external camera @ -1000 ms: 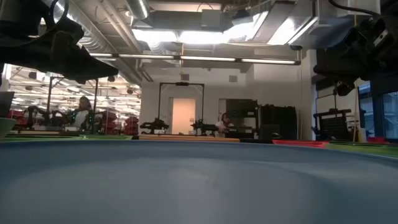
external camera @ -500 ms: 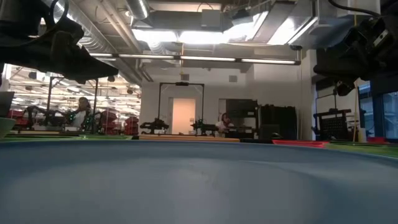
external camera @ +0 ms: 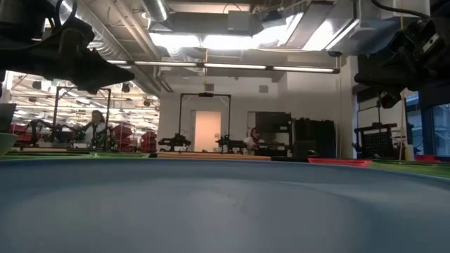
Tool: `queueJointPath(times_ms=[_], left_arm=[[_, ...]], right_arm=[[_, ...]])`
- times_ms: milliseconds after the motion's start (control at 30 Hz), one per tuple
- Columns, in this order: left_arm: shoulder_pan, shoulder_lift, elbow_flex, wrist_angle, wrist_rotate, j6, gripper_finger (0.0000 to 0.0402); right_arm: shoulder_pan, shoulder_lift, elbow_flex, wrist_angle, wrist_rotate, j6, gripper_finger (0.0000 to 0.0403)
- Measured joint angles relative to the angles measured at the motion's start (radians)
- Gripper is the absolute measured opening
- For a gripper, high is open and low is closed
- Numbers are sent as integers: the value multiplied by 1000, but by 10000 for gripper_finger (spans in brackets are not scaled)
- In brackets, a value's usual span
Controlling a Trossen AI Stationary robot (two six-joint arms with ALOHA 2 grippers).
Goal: Stack plastic plates
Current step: Stack the dark green plate on top of the blue plate
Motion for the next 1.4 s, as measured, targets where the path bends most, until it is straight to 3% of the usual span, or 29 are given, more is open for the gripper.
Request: queueJointPath(times_ms=[167, 367, 633, 800, 1000, 1267, 1400], left_arm=[[1, 0, 0, 100, 34, 3, 4], [-31, 58, 49, 87, 175, 3, 4], [-150, 286, 278, -226, 184, 11, 4], [-204, 410, 357, -297, 169, -29, 6], [-221, 507, 450, -396, 131, -60, 50], [-274, 585, 643, -808, 141, -216, 132], [-337, 610, 694, -954, 231, -349, 146]], right_arm=[[0, 0, 0, 0, 0, 0, 16], [0, 0, -1, 7, 7, -7, 16], [0, 0, -4, 39, 110, -81, 16], [0, 0, -3, 49, 167, -85, 16], [0, 0, -2, 52, 197, -91, 18], [0, 1, -1, 193, 98, -132, 90], [0, 56, 1, 296, 44, -147, 142]])
